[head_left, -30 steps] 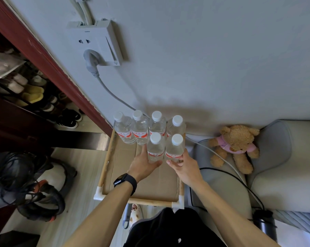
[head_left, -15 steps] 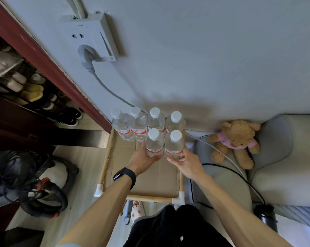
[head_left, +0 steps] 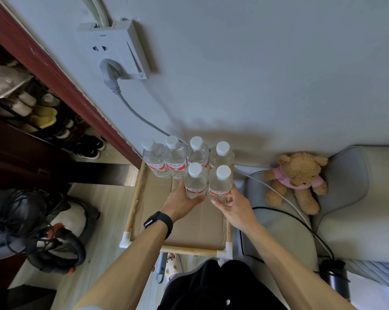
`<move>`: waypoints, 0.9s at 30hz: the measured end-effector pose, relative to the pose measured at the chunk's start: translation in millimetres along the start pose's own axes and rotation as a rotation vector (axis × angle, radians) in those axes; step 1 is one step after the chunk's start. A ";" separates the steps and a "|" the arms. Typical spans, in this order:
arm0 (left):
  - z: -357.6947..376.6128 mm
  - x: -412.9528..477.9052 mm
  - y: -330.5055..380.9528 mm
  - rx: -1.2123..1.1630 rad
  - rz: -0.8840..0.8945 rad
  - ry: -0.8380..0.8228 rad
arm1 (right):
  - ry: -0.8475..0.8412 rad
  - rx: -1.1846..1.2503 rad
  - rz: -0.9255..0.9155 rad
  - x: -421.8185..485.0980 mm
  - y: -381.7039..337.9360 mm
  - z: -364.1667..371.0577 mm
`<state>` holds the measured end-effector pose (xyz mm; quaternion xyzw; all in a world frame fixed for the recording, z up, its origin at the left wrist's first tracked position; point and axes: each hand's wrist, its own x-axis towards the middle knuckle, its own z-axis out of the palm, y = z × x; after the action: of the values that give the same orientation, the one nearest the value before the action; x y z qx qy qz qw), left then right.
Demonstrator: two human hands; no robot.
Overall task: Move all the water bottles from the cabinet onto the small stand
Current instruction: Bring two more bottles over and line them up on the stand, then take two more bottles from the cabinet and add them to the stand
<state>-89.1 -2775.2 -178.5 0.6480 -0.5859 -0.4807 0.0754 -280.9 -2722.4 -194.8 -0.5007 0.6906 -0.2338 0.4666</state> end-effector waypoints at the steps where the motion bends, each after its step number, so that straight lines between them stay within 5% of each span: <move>1: 0.0 0.5 -0.4 0.000 -0.005 -0.006 | 0.004 -0.003 0.000 -0.3 0.3 0.4; 11: 1.7 -14.2 -15.1 0.033 -0.100 -0.019 | 0.061 -0.080 0.097 -18.6 10.6 -3.2; 15: 4.7 -49.7 -42.8 0.134 -0.147 0.025 | -0.084 -0.171 0.105 -39.7 23.2 6.9; 20: 2.4 -113.2 -92.4 0.316 -0.087 0.180 | -0.283 -0.375 -0.078 -66.8 0.5 40.4; 27: -26.6 -233.0 -182.5 0.298 -0.404 0.399 | -0.613 -0.598 -0.502 -100.8 -96.9 117.4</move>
<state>89.9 -2538.7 -160.5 0.8366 -0.4830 -0.2585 -0.0039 -125.5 -2651.5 -130.4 -0.8093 0.4164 0.0275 0.4134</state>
